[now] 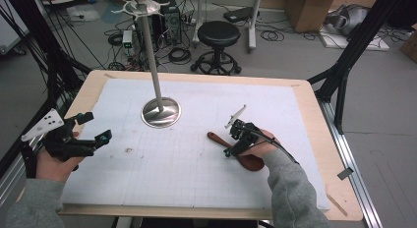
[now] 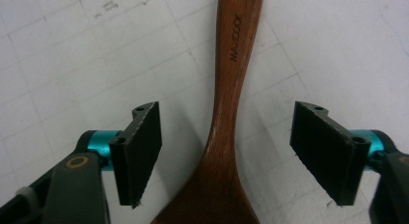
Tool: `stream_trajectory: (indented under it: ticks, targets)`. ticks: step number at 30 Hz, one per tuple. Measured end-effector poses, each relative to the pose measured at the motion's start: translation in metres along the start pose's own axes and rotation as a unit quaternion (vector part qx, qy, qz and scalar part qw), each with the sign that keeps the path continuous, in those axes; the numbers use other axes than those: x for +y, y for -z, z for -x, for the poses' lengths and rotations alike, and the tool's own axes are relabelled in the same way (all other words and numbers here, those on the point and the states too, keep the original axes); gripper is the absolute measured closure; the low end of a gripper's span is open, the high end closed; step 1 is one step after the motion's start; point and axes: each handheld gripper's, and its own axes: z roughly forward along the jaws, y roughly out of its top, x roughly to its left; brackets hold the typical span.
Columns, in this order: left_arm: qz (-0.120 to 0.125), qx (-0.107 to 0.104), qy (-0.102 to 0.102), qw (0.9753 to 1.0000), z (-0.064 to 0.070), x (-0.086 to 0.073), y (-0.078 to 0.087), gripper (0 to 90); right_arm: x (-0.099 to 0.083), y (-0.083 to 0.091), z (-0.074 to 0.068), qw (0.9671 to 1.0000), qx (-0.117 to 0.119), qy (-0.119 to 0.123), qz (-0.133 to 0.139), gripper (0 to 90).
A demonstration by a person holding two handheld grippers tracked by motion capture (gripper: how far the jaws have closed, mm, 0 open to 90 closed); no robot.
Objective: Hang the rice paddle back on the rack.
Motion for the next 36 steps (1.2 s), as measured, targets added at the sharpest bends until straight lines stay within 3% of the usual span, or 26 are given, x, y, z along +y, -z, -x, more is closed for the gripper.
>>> stream_trajectory:
  ticks: [8, 16, 24, 29, 32, 36]
  targets:
    - [-0.001, 0.004, 0.002, 1.0000, -0.0004, -0.0014, 0.0017, 1.7, -0.0003, -0.0028, -0.0017, 0.9996, 0.000, 0.010, -0.026, 41.7]
    - [-0.004, 0.003, 0.003, 1.0000, -0.0017, -0.0028, 0.0013, 1.7, 0.0019, -0.0024, -0.0037, 0.9993, -0.013, 0.013, -0.034, 51.3]
    - [-0.005, 0.004, 0.004, 1.0000, -0.0021, -0.0035, 0.0009, 1.7, 0.0040, -0.0025, -0.0046, 0.9992, -0.013, 0.004, -0.038, 56.8]
    - [-0.005, 0.004, 0.005, 1.0000, -0.0030, -0.0038, 0.0015, 1.7, 0.0069, -0.0033, -0.0052, 0.9990, -0.021, 0.005, -0.040, 64.7]
    - [-0.004, 0.006, 0.006, 1.0000, -0.0035, -0.0038, 0.0021, 1.7, 0.0084, -0.0031, -0.0063, 0.9988, -0.020, -0.005, -0.043, 71.4]
    - [-0.003, 0.007, 0.006, 1.0000, -0.0036, -0.0032, 0.0030, 1.7, 0.0096, -0.0033, -0.0067, 0.9986, -0.022, -0.014, -0.047, 73.5]
